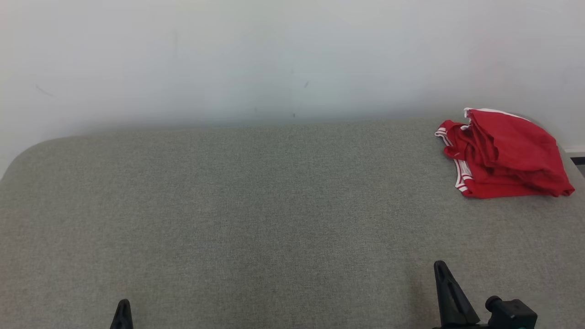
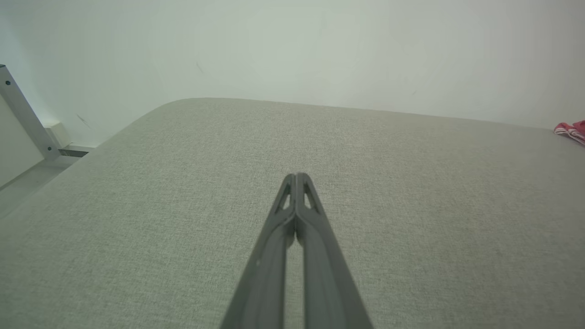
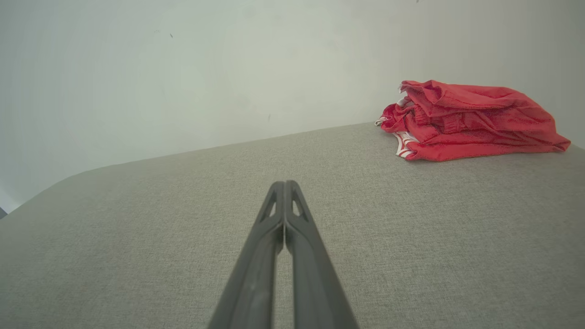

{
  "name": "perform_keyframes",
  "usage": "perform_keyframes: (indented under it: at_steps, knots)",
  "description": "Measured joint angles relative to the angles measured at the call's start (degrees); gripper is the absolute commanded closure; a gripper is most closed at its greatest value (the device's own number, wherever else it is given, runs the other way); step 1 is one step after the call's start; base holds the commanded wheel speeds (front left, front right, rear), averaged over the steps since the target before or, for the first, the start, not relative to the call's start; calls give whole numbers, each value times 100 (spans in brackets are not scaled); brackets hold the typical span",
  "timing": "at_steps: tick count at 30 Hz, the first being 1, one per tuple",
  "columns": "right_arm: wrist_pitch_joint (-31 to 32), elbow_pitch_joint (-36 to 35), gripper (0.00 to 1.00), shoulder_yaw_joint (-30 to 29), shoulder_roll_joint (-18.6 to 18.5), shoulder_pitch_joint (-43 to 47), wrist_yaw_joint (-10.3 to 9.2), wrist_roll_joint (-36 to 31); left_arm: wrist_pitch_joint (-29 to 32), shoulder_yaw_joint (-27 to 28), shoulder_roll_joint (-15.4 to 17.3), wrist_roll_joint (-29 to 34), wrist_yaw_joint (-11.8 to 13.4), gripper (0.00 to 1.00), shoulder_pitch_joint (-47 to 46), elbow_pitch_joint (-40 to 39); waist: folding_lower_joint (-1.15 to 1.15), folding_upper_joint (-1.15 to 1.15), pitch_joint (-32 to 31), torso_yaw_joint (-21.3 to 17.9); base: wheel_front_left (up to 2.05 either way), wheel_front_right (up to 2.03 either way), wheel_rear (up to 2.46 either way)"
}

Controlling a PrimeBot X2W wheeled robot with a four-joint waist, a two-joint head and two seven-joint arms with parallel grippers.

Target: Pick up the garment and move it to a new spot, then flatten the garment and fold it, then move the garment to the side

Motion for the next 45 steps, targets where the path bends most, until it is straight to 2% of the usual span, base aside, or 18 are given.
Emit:
perform_keyframes:
  at_steps: [17, 45]
  knots:
    - [423, 81, 100, -110, 5, -175, 0, 1804, 382, -15, -2, -1885, -54, 100, -208, 22, 0, 0, 22, 10, 0, 0, 0]
    - [970, 165, 100, -271, 20, -458, 0, 4034, 933, -7, -1, -4173, -146, 100, -545, 105, 0, 0, 55, 27, 0, 0, 0]
